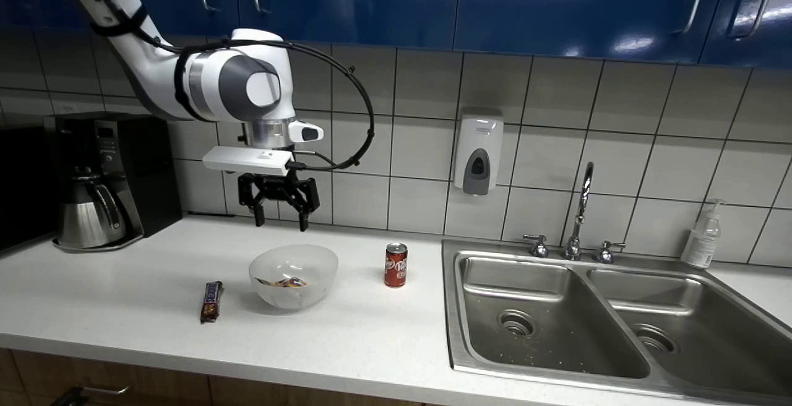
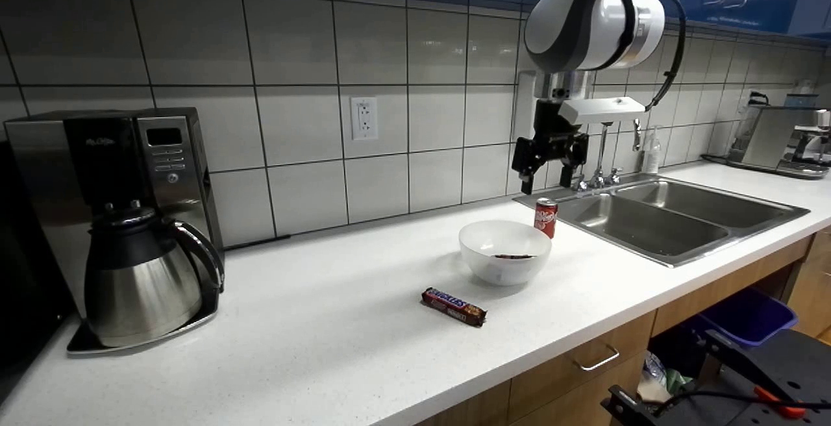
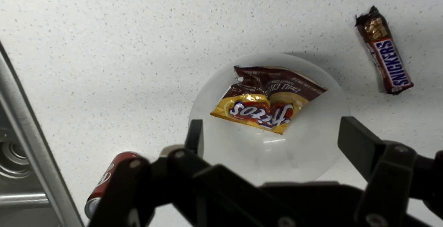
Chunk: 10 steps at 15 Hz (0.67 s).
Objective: Put the yellow packet in the bowl.
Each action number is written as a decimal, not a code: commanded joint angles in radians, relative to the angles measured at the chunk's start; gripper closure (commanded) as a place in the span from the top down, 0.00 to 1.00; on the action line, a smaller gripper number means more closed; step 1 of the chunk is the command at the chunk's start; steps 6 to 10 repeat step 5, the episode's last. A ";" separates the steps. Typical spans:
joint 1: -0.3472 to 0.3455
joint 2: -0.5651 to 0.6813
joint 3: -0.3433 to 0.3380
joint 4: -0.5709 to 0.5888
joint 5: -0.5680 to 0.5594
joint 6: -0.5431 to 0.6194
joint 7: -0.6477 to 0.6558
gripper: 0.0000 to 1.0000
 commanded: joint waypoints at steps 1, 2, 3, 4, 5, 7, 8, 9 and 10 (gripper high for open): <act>-0.012 -0.164 0.002 -0.094 0.020 -0.076 -0.058 1.00; -0.006 -0.064 0.006 -0.035 0.000 -0.035 -0.012 1.00; -0.006 -0.085 0.005 -0.046 0.000 -0.039 -0.013 1.00; -0.005 -0.088 0.005 -0.047 0.000 -0.039 -0.013 1.00; -0.005 -0.084 0.005 -0.047 0.000 -0.038 -0.013 1.00; -0.005 -0.084 0.005 -0.047 0.000 -0.038 -0.013 1.00; -0.005 -0.084 0.005 -0.047 0.000 -0.038 -0.013 1.00; -0.005 -0.084 0.005 -0.047 0.000 -0.038 -0.013 1.00; -0.005 -0.084 0.005 -0.047 0.000 -0.038 -0.013 1.00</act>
